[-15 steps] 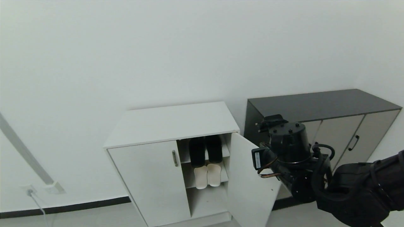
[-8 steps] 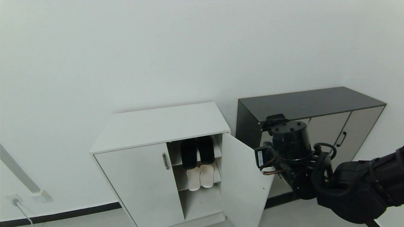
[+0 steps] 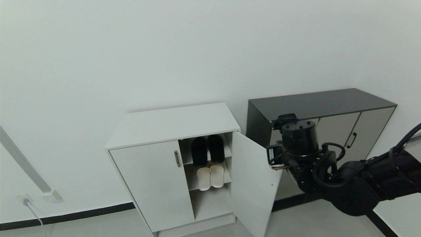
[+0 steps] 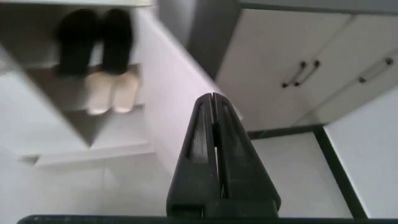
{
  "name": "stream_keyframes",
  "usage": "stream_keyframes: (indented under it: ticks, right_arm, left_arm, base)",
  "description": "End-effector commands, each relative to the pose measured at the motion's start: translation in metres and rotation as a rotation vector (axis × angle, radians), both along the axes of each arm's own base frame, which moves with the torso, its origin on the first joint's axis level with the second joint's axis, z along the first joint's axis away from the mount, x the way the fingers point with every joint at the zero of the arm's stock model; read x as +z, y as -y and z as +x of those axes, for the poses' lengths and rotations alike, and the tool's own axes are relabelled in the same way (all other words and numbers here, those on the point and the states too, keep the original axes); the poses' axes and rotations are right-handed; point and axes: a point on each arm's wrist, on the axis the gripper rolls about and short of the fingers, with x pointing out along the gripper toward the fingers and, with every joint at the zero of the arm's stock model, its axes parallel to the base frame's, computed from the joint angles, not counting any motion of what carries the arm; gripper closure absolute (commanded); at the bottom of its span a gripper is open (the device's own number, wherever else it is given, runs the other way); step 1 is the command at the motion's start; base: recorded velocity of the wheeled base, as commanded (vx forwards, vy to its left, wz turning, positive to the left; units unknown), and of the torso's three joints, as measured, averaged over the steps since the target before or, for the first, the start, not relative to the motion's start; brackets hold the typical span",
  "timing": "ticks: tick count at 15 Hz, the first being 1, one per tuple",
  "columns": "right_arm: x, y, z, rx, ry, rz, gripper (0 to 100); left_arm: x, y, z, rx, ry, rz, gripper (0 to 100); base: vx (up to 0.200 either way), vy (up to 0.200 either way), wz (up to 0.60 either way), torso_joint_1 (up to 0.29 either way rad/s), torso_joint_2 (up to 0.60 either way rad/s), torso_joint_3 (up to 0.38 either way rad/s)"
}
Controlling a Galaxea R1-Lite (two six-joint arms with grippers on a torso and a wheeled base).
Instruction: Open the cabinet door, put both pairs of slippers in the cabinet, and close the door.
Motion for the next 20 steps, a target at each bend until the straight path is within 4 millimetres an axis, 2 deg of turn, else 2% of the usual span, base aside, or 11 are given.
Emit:
stream_keyframes:
  ticks: [1, 3, 5, 10, 14, 20]
  right_arm:
    - [0.002, 0.013, 0.025, -0.058, 0.012, 0.004, 100]
    - [0.007, 0.029, 0.053, -0.108, 0.017, 0.006, 100]
    - [0.002, 0.034, 0.073, -0.058, -0.011, 0.029, 100]
    - [-0.043, 0.031, 0.115, -0.033, -0.077, 0.033, 100]
    - [-0.065, 0.031, 0.127, -0.019, -0.115, 0.065, 100]
    - [-0.073, 0.034, 0.129, -0.01, -0.141, 0.078, 100]
  left_arm:
    - [0.0, 0.0, 0.0, -0.001, 0.0, 0.0, 100]
    - [0.0, 0.0, 0.0, 0.0, 0.0, 0.0, 100]
    - [0.0, 0.0, 0.0, 0.0, 0.0, 0.001, 100]
    - [0.0, 0.0, 0.0, -0.001, 0.0, 0.001, 100]
    - [0.0, 0.0, 0.0, 0.0, 0.0, 0.001, 100]
    - [0.0, 0.0, 0.0, 0.0, 0.0, 0.001, 100]
  base:
    - [0.0, 0.0, 0.0, 0.0, 0.0, 0.0]
    - [0.0, 0.0, 0.0, 0.0, 0.0, 0.0]
    - [0.0, 0.0, 0.0, 0.0, 0.0, 0.0]
    - [0.0, 0.0, 0.0, 0.0, 0.0, 0.0]
    - [0.0, 0.0, 0.0, 0.0, 0.0, 0.0]
    - [0.0, 0.0, 0.0, 0.0, 0.0, 0.0]
